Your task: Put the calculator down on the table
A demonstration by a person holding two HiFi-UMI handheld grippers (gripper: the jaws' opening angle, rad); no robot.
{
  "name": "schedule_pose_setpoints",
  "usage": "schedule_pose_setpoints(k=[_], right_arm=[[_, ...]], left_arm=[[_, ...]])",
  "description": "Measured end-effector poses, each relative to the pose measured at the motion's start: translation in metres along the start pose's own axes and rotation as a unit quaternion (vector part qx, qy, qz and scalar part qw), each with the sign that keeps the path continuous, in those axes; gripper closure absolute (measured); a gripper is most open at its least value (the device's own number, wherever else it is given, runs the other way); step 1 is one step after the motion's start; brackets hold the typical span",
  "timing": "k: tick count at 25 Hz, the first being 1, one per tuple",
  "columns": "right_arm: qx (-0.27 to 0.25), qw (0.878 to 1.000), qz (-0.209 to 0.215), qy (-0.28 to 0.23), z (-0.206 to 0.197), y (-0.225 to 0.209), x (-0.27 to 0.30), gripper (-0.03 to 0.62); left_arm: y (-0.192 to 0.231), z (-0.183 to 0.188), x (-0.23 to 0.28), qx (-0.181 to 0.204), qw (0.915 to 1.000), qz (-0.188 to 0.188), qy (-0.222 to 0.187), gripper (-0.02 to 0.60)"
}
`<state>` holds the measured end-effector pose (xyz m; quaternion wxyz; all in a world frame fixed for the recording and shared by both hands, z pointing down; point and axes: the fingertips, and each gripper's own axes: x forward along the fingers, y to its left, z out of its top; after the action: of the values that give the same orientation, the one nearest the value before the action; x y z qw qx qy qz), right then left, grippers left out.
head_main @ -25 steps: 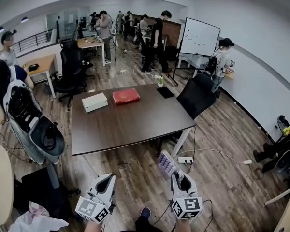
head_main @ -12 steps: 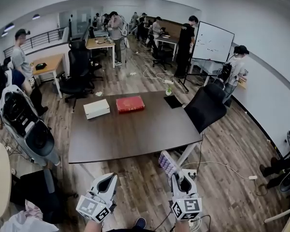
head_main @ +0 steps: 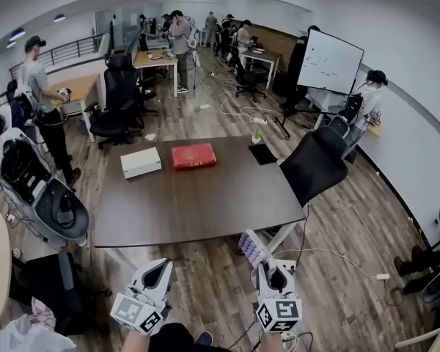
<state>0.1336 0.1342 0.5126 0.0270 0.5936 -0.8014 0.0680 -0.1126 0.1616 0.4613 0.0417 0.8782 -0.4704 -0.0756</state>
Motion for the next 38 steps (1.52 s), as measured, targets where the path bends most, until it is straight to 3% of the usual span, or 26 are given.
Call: schedule_pose_setpoints(k=[5, 16, 22, 26, 33, 38], right_arm=[[-0.001, 1.000, 0.006, -0.001, 0.000, -0.011, 0.024, 0.477], [-0.017, 1.000, -0.001, -0.008, 0.015, -0.046, 0.108, 0.477], [-0.025, 1.000, -0.006, -0.009, 0.034, -0.059, 0.183, 0.477], [-0.029, 1.000, -0.007, -0.007, 0.051, -0.065, 0.243, 0.477], [-0.026, 0.999, -0.021, 0.000, 0.065, -0.081, 0.335, 0.477], [-0.016, 0.999, -0.030, -0.004, 0.071, -0.090, 0.375, 0.477]], left_arm=[[0.010, -0.005, 0.025, 0.016, 0.9998, 0.005, 0.007, 0.586], [0.071, -0.016, 0.121, 0.006, 0.9999, 0.000, -0.009, 0.586], [0.120, -0.010, 0.189, 0.003, 0.9998, -0.015, -0.011, 0.586], [0.159, 0.000, 0.236, 0.023, 0.9996, -0.018, -0.004, 0.586], [0.227, 0.011, 0.315, -0.008, 0.9993, -0.033, -0.013, 0.586], [0.249, 0.007, 0.357, -0.013, 0.9988, -0.047, -0.005, 0.586]])
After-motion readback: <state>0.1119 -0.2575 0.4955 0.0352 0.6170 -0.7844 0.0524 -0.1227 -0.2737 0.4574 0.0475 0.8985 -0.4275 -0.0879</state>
